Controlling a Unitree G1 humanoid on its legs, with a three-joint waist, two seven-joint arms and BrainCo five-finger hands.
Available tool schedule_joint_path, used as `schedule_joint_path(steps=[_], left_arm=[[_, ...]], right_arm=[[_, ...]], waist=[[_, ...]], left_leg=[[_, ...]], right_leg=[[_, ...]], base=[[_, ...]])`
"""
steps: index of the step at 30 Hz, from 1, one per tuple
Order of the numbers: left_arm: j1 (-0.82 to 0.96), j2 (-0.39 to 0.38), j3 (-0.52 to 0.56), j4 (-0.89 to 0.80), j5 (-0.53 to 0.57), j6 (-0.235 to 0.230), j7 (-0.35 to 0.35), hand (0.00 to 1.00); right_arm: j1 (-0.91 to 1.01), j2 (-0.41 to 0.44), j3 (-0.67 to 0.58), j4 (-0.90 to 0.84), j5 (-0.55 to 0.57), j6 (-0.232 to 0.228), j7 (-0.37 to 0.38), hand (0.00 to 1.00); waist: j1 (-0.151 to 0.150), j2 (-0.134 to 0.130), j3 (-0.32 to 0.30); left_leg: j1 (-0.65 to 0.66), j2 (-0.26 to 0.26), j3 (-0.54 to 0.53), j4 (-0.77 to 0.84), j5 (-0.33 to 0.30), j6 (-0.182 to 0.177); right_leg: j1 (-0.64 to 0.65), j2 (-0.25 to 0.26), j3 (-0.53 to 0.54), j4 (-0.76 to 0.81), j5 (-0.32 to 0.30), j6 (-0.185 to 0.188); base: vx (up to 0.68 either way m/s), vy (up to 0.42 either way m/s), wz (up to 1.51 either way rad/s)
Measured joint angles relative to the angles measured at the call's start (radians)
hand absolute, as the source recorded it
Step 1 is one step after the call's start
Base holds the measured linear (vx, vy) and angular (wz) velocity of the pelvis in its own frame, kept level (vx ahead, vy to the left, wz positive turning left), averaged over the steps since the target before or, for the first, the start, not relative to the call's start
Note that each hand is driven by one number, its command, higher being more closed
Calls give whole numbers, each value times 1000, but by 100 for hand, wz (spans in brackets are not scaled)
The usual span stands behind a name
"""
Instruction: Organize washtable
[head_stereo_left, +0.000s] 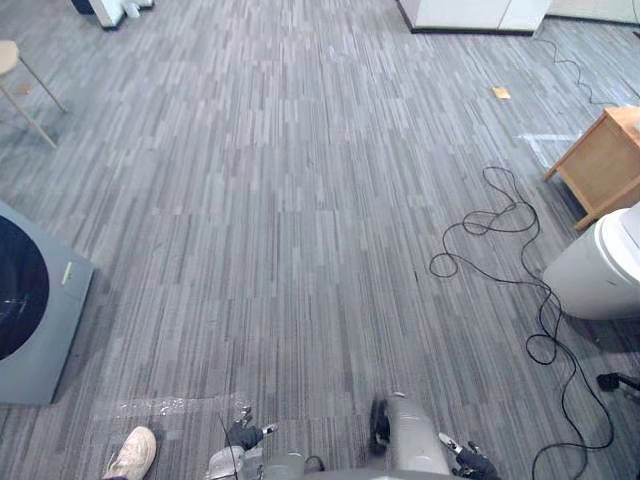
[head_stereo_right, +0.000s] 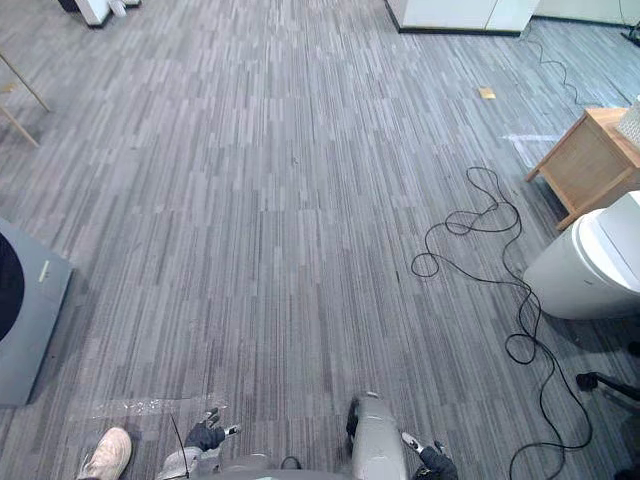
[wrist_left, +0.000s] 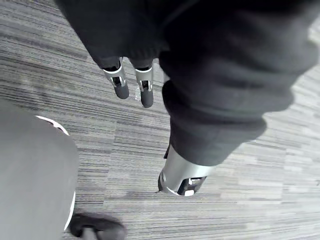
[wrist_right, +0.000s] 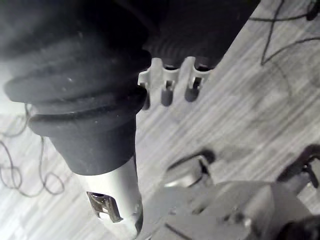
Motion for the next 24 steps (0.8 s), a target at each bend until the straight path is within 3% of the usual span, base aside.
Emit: schedule_joint_path(steps=[1, 2, 3, 4, 6, 7, 8, 9, 10, 12, 14, 16, 17, 18, 19, 20, 21, 22, 23, 24], left_arm=[[-7, 1, -15, 0, 7, 2, 0, 0], [-8, 0, -23, 2, 16, 4, 0, 0], [2, -2, -33, 7, 30, 8, -1, 0], [7, -3, -29, 11, 36, 9, -2, 0], [7, -11, -20, 16, 40, 15, -3, 0], [3, -29, -11, 19, 39, 19, -3, 0], [2, -39, -7, 17, 39, 19, -3, 0], [-1, -41, 12, 10, 32, 32, -5, 0], [0, -40, 19, 1, 27, 39, -2, 0], [-6, -39, 11, -17, 28, 34, -2, 0], [-10, -39, 0, -83, 28, 23, -5, 0], [-12, -36, -39, -126, 29, 7, -5, 0], [-10, -36, -66, -158, 29, -7, -4, 0], [-7, -36, -76, -164, 34, -12, -3, 0], [-6, -36, -95, -168, 54, -14, -3, 0], [-8, -34, -98, -171, 70, -19, 0, 0], [-7, -32, -101, -166, 94, -29, 3, 0], [-10, -28, -100, -162, 124, -32, 17, 0], [-6, -27, -83, -164, 125, -34, 19, 0], [-4, -3, -38, -154, 126, -42, 18, 0]], right_arm=[[-1, 0, 0, 0, 7, 0, -2, 0], [1, 1, 0, 2, 7, 1, -3, 0], [8, 12, -5, 1, 12, 4, -4, 0], [15, 18, -14, 0, 16, 5, -6, 0], [19, 18, -21, -1, 16, 6, -4, 0], [17, 0, -31, -1, 15, 6, 3, 0], [14, -13, -27, -3, 6, 6, 4, 0], [11, -23, -19, -4, -9, 7, 1, 0], [12, -23, -6, -5, -24, 8, 1, 0], [13, -30, 13, -2, -41, 8, 2, 0], [13, -21, 26, -12, -44, 7, 4, 0], [7, -20, 32, -11, -54, 8, 5, 0], [-7, -20, 31, -11, -64, 9, 6, 0], [-12, -19, 31, -10, -73, 9, 7, 0], [-12, -16, 32, -12, -83, 6, 9, 0], [-15, -13, 35, -13, -92, 5, 12, 0], [-17, 0, 66, -3, -107, 7, 11, 0], [-24, -1, 74, 1, -135, 9, 25, 0], [-30, 4, 67, 1, -158, 10, 26, 0], [-33, 24, 58, 12, -179, 11, 25, 0]], waist=[[-4, 5, 17], [-10, 5, 19], [-23, 12, 20], [-30, 6, 13], [-27, 18, -15], [-14, 56, -29], [-12, 68, -34], [-13, 70, -34], [-11, 67, -33], [-2, 66, -32], [17, 26, -24], [39, 16, -29], [48, 15, -30], [50, 18, -33], [66, 33, -38], [79, 35, -36], [110, 25, -60], [101, 22, -66], [108, 22, -60], [127, 4, -76]], left_leg=[[51, 9, -4, -40, -7, -14], [78, 12, -8, -62, -11, -23], [132, 29, -11, -91, -29, -59], [153, 45, -22, -58, -49, -104], [111, 99, -61, 105, -62, -145], [48, 146, -60, 241, -6, -194], [14, 162, -57, 308, 59, -179], [-36, 173, -41, 430, 259, -129], [-63, 190, -31, 521, 406, -131], [-150, 238, 3, 760, 263, -111], [-285, 222, 24, 849, 96, -50], [-408, 184, 10, 799, 47, -48], [-493, 132, -8, 660, 45, -57], [-520, 109, -20, 544, 58, -78], [-541, 81, -48, 278, 111, -145], [-558, 80, -56, 232, 218, -127], [-540, 67, -31, 263, 244, -69], [-565, 79, -26, 366, 170, -88], [-598, 120, -1, 511, 163, -62], [-663, 117, 6, 628, 110, -52]], right_leg=[[0, 6, -14, -156, 73, 10], [-2, 7, -29, -217, 101, 14], [-7, 9, -50, -276, 118, 9], [-17, 11, -51, -253, 128, -18], [-45, 33, -34, -160, 284, -114], [-54, 69, -44, -109, 264, -120], [-49, 80, -49, -94, 240, -121], [-7, 95, -41, -90, 189, -126], [54, 108, -22, -121, 168, -135], [203, 135, 3, -203, 153, -152], [414, 124, 61, -297, 88, -193], [490, 96, 79, -312, 23, -161], [533, 72, 85, -310, -18, -124], [548, 63, 88, -309, -38, -114], [587, 56, 110, -316, -89, -85], [611, 53, 132, -322, -112, -66], [650, 41, 186, -350, -144, -81], [675, 65, 240, -350, -106, -74], [699, 65, 255, -350, -65, -69], [715, 46, 310, -313, -68, -48]], base=[[504, -62, 8], [581, -96, 16], [626, -138, 31], [664, -170, 32], [839, -258, 9], [802, -255, -16], [1022, -329, -32], [736, -220, -39], [1076, -291, -48], [783, -160, -46], [803, -67, -26], [632, 94, -10], [592, 159, -13], [549, 224, -29], [429, 224, -42], [593, 303, -77], [685, 266, -61], [853, 290, -56], [768, 315, -41], [554, 310, -51]])
